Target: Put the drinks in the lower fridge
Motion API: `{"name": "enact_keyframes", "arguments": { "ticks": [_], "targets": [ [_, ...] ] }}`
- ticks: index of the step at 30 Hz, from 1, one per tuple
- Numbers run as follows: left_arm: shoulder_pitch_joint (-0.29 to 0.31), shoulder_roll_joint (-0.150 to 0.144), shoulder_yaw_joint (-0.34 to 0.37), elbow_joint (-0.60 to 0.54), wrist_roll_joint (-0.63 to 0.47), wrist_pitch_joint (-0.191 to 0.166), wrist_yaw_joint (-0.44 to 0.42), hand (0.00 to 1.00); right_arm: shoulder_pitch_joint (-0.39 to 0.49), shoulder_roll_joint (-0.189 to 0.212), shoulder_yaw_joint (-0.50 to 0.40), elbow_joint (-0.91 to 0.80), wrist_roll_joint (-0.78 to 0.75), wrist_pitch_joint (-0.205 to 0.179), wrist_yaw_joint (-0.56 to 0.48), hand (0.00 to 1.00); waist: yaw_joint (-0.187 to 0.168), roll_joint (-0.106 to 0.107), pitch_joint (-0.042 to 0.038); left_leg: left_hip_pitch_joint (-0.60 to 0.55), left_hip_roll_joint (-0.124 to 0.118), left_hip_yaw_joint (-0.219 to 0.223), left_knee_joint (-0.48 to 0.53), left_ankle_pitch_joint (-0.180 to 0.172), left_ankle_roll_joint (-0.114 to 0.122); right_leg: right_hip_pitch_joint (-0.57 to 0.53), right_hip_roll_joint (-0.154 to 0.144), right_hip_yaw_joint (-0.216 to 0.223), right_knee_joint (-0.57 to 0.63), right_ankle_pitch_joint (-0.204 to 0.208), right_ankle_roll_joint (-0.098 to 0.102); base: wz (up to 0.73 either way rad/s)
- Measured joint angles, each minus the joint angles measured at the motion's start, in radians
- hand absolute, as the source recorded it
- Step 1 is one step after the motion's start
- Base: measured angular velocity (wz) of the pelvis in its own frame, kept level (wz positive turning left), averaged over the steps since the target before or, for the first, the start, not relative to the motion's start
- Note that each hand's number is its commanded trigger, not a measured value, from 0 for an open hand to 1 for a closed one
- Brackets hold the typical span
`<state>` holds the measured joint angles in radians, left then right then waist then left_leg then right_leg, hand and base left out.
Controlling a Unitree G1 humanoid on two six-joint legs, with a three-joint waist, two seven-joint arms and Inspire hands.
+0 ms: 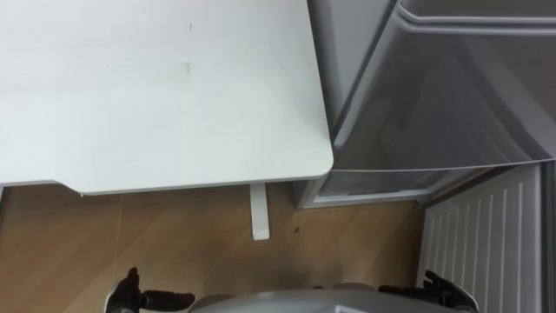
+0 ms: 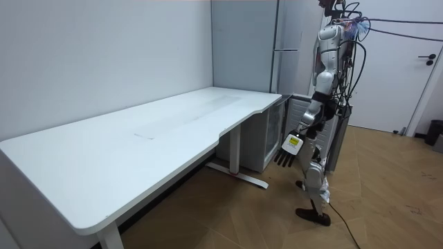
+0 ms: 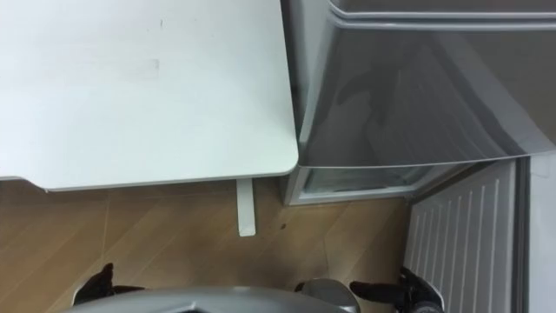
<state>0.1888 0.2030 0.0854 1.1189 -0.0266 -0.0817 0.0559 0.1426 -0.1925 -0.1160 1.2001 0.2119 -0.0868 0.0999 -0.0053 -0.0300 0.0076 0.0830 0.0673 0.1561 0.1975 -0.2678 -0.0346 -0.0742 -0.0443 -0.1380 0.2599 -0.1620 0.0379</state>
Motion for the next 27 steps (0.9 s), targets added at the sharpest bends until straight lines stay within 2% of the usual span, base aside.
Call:
{"name": "enact_keyframes", "arguments": {
  "ticks": [3,4,6,7,9,13,17,22,27],
  "targets": [
    [-0.001,0.0,0.002,0.0,0.023,0.0,-0.007,0.0,0.0,0.0,-0.027,-0.017,-0.028,-0.004,-0.032,0.0,-0.017,0.0,-0.0047,0.005,0.0,0.007,0.0,0.0,0.0,0.0,0.0,0.003,0.003,0.002,0.0,-0.04],
    [-0.001,0.0,0.003,0.0,0.024,0.0,-0.008,0.0,0.001,0.0,-0.031,-0.026,-0.031,-0.004,-0.038,0.0,-0.018,0.003,-0.003,0.008,0.0,0.009,-0.001,0.0,0.0,0.001,0.0,0.005,0.004,0.002,0.0,-0.13],
    [-0.004,-0.004,0.03,0.006,0.055,0.005,-0.019,0.0,-0.004,0.0,-0.057,-0.055,-0.078,-0.003,-0.062,0.0,-0.018,0.002,-0.0051,0.025,0.005,0.032,-0.01,0.0,0.0,0.003,0.008,0.022,0.01,0.003,-0.003,-0.21],
    [-0.004,-0.003,0.033,0.012,0.06,0.008,-0.019,0.0,-0.003,0.0,-0.066,-0.071,-0.093,-0.003,-0.07,0.0,-0.019,0.007,-0.0025,0.028,0.006,0.034,-0.013,0.0,0.0,0.003,0.01,0.025,0.01,0.004,-0.004,-0.14],
    [-0.008,-0.003,0.035,0.01,0.074,0.02,-0.021,0.0,0.01,0.001,-0.075,-0.179,-0.168,0.006,-0.112,0.0,-0.032,0.004,-0.0061,0.033,0.009,0.039,-0.02,0.0,0.0,0.001,0.014,0.031,0.011,0.006,-0.006,-0.08],
    [-0.013,-0.003,0.035,0.008,0.106,0.041,-0.028,0.0,0.027,0.0,-0.078,-0.381,-0.29,0.009,-0.164,0.0,-0.055,0.003,-0.0071,0.037,0.01,0.05,-0.021,0.0,0.001,-0.002,0.02,0.043,0.011,0.013,-0.009,-0.11],
    [-0.017,-0.003,0.036,-0.008,0.107,0.041,-0.028,0.0,0.053,-0.001,-0.08,-0.579,-0.374,0.013,-0.187,0.0,-0.069,-0.01,-0.0095,0.049,0.009,0.062,-0.03,0.002,0.003,0.0,0.023,0.054,0.013,0.014,-0.008,-0.09],
    [-0.015,0.001,0.034,-0.022,0.108,0.041,-0.029,0.0,0.07,-0.037,-0.09,-0.803,-0.472,0.01,-0.192,0.0,-0.081,-0.034,-0.009,0.061,0.01,0.083,-0.033,0.002,0.003,0.0,0.028,0.072,0.012,0.014,-0.008,-0.12],
    [0.001,0.001,0.036,-0.049,0.107,0.04,-0.031,0.0,0.064,-0.048,-0.168,-0.871,-0.558,0.007,-0.229,0.0,-0.083,-0.055,-0.0103,0.065,0.009,0.092,-0.033,0.002,0.003,-0.003,0.03,0.086,0.012,0.015,-0.007,-0.1]
  ]
}}
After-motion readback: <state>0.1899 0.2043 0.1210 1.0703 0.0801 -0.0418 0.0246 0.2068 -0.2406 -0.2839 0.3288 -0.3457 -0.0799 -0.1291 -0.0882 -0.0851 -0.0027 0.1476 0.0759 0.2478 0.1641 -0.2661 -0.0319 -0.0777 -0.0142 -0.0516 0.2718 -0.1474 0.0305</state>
